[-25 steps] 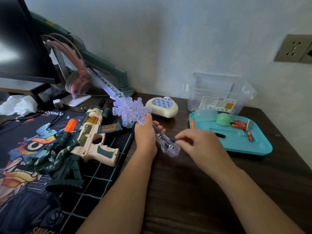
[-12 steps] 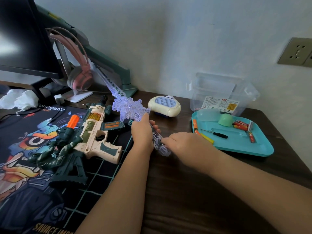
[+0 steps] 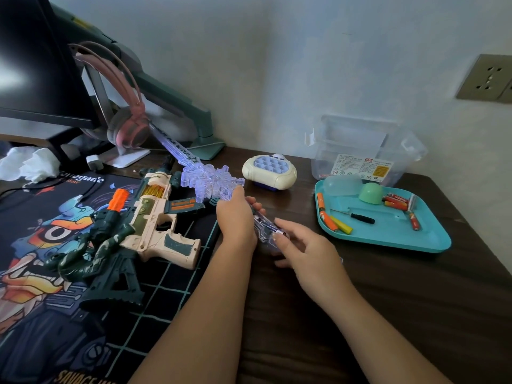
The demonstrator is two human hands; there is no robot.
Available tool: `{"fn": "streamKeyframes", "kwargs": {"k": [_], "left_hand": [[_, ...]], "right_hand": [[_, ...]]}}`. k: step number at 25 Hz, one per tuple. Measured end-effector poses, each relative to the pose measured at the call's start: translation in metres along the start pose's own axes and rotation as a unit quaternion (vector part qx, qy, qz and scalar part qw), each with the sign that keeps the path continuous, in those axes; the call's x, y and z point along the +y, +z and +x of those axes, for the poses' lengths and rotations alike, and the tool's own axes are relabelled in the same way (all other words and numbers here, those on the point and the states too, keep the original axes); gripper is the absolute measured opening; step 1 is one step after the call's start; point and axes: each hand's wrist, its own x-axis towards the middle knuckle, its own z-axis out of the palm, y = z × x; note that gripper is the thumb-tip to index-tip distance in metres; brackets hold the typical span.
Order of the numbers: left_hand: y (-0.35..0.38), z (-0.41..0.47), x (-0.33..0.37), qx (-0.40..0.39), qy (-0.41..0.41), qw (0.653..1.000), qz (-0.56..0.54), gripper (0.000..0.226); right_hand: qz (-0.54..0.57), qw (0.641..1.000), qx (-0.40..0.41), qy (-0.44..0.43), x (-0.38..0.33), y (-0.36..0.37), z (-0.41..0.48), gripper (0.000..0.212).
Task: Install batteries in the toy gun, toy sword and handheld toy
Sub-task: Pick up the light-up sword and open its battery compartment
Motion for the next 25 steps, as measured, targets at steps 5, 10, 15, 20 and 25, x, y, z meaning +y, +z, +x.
{"fn": "streamKeyframes", "kwargs": {"k": [5, 10, 15, 20, 25], "left_hand": [[0.012, -0.020, -0.013, -0.004, -0.030, 0.999, -0.012, 0.035], [0.029, -0.050, -0.031, -0.081, -0.017, 0.994, 0.065, 0.036], [0.031, -0.060, -0.047, -0.123, 0.032, 0.978, 0.165, 0.059], [0.033, -0.066, -0.053, -0.132, 0.074, 0.966, 0.209, 0.064], [0.040, -0.120, -0.066, -0.133, 0.113, 0.940, 0.293, 0.040]], "right_hand": [[0.066, 0.995, 0.062, 0.035, -0.002, -0.024, -0.007, 0.013], [0.123, 0.961, 0.244, 0.053, -0.009, -0.031, -0.003, 0.019], [0.227, 0.918, 0.294, 0.138, -0.009, -0.042, 0.000, 0.018], [0.229, 0.921, 0.279, 0.145, -0.004, -0.053, -0.014, 0.018], [0.273, 0.891, 0.283, 0.228, 0.014, -0.074, -0.038, 0.013]]}}
